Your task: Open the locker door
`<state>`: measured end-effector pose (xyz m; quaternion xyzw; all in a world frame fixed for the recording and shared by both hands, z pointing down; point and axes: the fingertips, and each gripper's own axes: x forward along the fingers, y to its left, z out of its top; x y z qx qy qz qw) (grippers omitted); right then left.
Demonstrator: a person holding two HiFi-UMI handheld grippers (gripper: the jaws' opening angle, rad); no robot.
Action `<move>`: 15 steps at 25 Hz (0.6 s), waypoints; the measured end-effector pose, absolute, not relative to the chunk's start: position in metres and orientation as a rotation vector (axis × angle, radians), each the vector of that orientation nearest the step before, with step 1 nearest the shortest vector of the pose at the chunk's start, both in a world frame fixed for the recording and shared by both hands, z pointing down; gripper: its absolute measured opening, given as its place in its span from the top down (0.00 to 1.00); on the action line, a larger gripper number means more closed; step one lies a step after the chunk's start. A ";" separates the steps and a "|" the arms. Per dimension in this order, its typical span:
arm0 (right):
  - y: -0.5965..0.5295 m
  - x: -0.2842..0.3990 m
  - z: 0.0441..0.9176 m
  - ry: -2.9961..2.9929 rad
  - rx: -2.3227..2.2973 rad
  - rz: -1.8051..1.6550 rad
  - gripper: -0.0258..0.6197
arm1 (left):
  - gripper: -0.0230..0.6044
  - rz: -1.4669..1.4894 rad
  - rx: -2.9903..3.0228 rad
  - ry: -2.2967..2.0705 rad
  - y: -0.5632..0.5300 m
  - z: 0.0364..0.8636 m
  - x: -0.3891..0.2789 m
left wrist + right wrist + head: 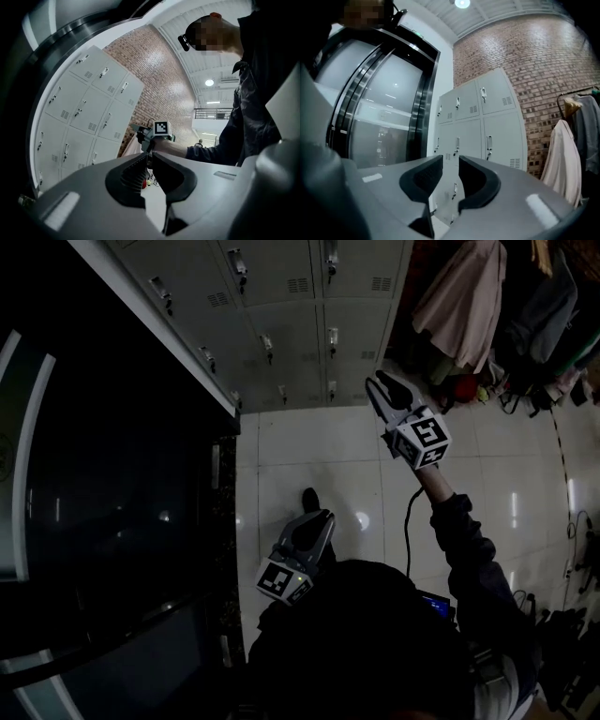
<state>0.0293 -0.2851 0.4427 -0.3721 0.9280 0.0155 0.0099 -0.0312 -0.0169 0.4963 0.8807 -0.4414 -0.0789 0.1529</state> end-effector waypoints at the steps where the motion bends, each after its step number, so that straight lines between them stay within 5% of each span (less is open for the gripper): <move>1: -0.319 0.016 0.439 2.889 -1.174 0.031 0.81 | 0.89 -0.233 2.524 -1.266 -0.037 0.496 -0.046; 15: -0.692 -0.075 0.410 2.802 -1.526 -0.064 0.77 | 0.89 -0.288 2.528 -1.348 -0.218 0.464 -0.206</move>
